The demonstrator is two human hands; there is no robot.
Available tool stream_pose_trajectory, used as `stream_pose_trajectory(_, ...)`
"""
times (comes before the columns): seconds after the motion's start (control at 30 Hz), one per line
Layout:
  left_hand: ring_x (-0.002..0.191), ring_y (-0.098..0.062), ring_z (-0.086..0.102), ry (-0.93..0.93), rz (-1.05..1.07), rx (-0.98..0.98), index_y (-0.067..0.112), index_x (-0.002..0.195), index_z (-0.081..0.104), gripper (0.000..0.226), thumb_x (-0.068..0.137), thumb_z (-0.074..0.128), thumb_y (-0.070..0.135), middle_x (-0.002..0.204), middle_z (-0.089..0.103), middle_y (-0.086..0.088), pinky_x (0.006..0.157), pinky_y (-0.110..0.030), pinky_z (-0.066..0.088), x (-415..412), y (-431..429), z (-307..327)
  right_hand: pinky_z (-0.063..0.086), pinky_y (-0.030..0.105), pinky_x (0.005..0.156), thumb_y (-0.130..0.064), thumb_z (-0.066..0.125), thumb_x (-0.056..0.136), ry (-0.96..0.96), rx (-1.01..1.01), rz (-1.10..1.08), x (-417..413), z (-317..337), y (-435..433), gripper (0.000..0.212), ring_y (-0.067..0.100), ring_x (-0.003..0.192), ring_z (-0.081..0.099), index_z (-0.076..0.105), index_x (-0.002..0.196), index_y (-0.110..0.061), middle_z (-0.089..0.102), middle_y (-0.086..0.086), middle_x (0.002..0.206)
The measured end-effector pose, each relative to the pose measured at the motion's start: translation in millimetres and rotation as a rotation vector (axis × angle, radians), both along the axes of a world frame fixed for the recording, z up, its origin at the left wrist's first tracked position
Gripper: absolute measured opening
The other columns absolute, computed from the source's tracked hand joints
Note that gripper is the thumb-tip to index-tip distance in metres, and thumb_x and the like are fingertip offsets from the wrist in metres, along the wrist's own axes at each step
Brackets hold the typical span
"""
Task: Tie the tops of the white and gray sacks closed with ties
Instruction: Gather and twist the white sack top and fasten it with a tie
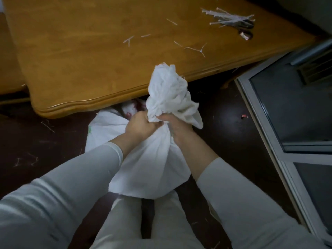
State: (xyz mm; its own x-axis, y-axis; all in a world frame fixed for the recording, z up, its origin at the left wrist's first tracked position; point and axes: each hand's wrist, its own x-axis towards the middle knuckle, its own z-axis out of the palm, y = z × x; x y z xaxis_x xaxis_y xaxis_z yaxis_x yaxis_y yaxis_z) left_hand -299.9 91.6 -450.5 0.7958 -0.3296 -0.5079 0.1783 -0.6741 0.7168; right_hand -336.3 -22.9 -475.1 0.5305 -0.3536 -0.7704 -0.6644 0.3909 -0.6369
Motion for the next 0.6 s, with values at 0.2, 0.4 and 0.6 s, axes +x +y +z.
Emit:
stream_pose_trajectory(0.2,0.109,-0.037,0.055,-0.300,-0.072,0.357,0.008,0.109,0.057,0.038,0.089,0.040,0.036,0.113,0.063,-0.019,0.096,-0.040,0.041,-11,-16,5,0.046,0.020,0.087,-0.015,0.070,0.079,-0.098,-0.024,-0.064,-17,42,45,0.062,0.013,0.105,0.055,0.041,0.133,-0.009,0.057,0.005,0.127)
stream_pose_trajectory(0.4,0.135,-0.033,0.027,-0.240,-0.294,0.343,0.018,0.143,0.029,0.075,0.078,0.042,0.052,0.146,0.034,-0.014,0.110,-0.041,0.024,-15,-4,-11,0.053,0.029,0.078,-0.019,0.073,0.075,-0.021,-0.063,0.003,18,36,49,0.054,0.019,0.088,0.062,0.050,0.121,-0.002,0.063,0.005,0.101)
stream_pose_trajectory(0.6,0.116,-0.027,0.053,-0.168,-0.184,-0.017,0.007,0.135,0.042,0.063,0.081,0.063,0.030,0.126,0.055,-0.012,0.094,-0.024,0.038,-25,24,-8,0.057,0.035,0.079,0.009,0.063,0.078,-0.109,-0.025,-0.352,15,23,36,0.023,0.023,0.086,0.064,0.062,0.097,-0.004,0.068,0.013,0.097)
